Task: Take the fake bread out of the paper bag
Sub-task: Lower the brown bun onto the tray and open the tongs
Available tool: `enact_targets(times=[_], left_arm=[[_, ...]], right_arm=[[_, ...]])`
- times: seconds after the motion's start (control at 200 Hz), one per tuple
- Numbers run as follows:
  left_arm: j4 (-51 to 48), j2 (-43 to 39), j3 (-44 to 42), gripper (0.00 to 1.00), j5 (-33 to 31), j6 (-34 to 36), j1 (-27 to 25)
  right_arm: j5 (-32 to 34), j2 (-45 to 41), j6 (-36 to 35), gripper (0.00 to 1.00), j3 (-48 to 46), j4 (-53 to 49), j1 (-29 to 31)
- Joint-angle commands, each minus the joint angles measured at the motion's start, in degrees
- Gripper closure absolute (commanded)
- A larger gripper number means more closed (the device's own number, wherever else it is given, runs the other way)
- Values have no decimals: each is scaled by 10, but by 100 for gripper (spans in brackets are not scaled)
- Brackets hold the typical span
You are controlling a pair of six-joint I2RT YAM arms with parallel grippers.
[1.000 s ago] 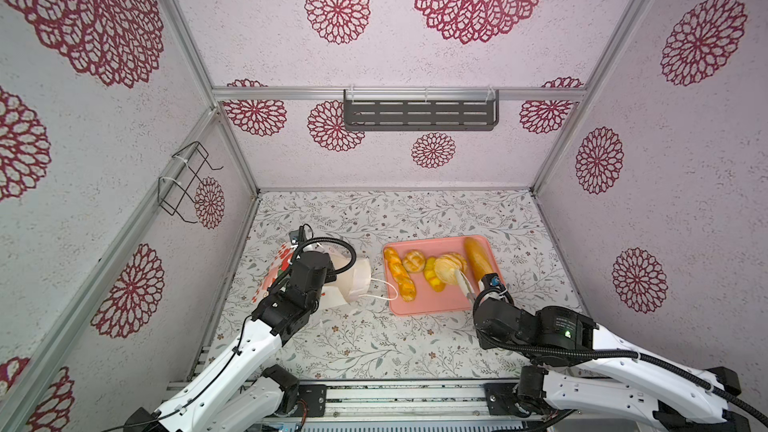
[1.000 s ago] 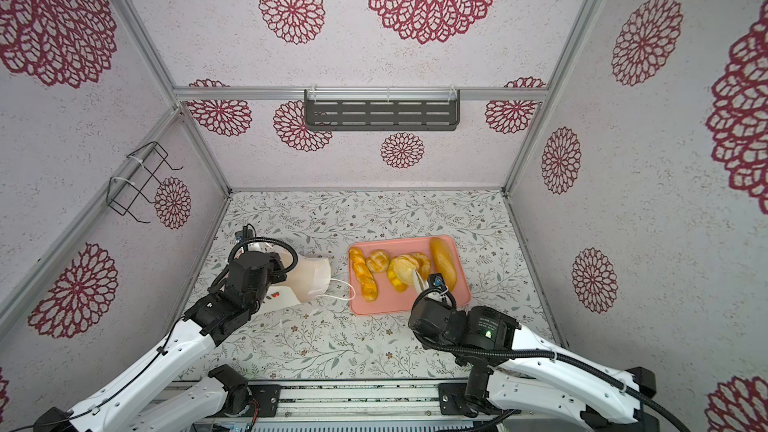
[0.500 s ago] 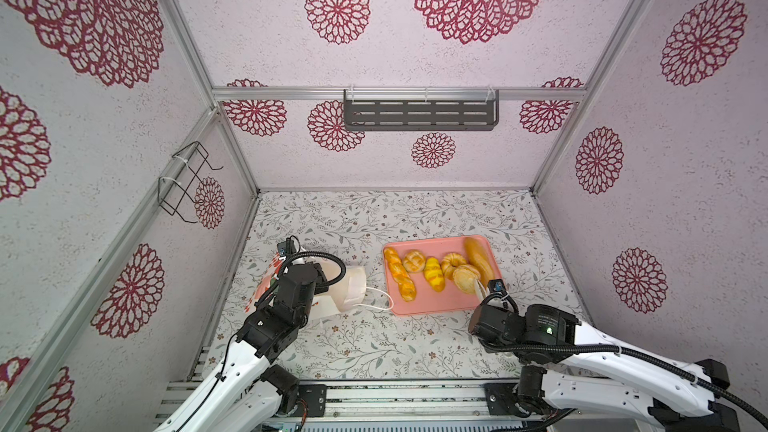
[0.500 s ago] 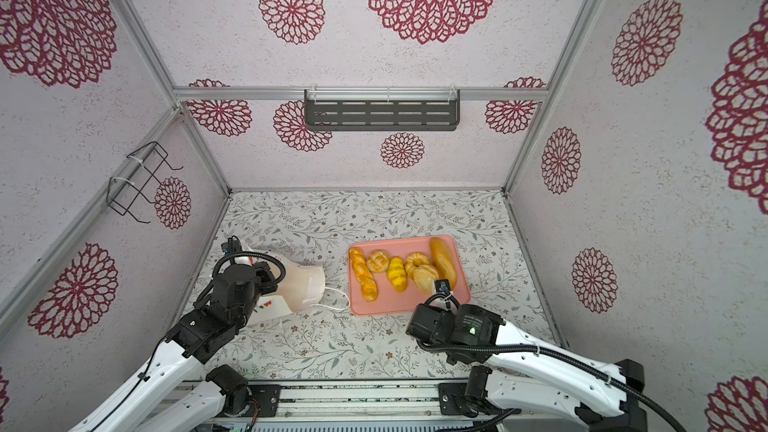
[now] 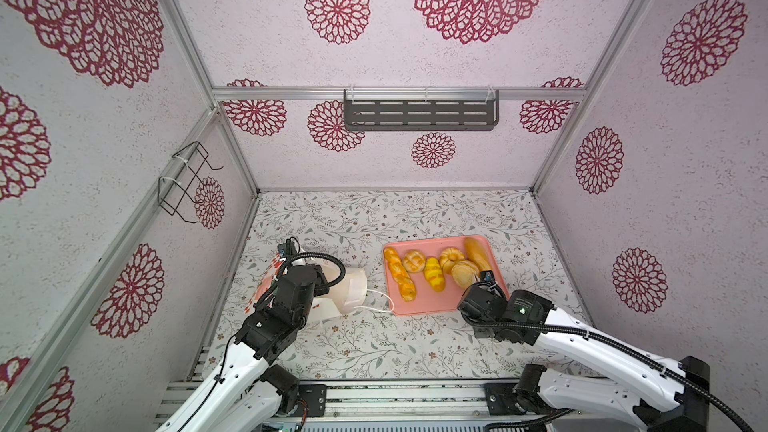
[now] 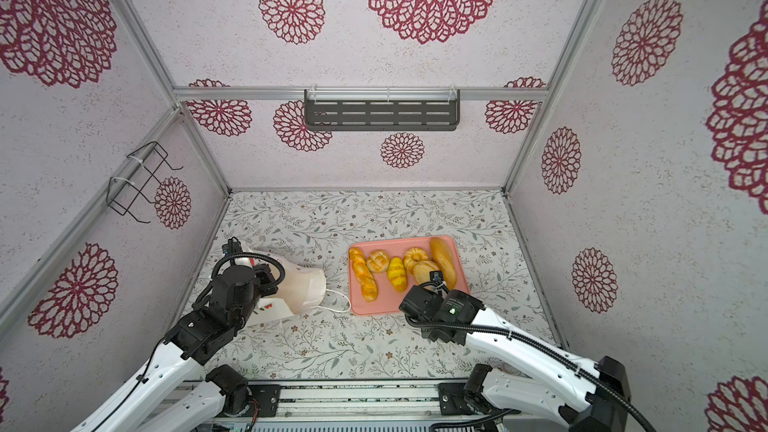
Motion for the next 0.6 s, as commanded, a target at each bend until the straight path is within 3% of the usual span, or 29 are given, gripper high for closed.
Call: enact_targets(times=[0.0, 0.395, 0.595], left_arm=[[-21, 0, -1, 100, 21, -11, 5], [-19, 2, 1, 100, 17, -3, 5], [-10, 5, -6, 100, 21, -8, 5]], right_arm=[[44, 9, -27, 100, 10, 29, -10], [91, 26, -66, 100, 27, 13, -2], [87, 58, -57, 100, 29, 8, 44]])
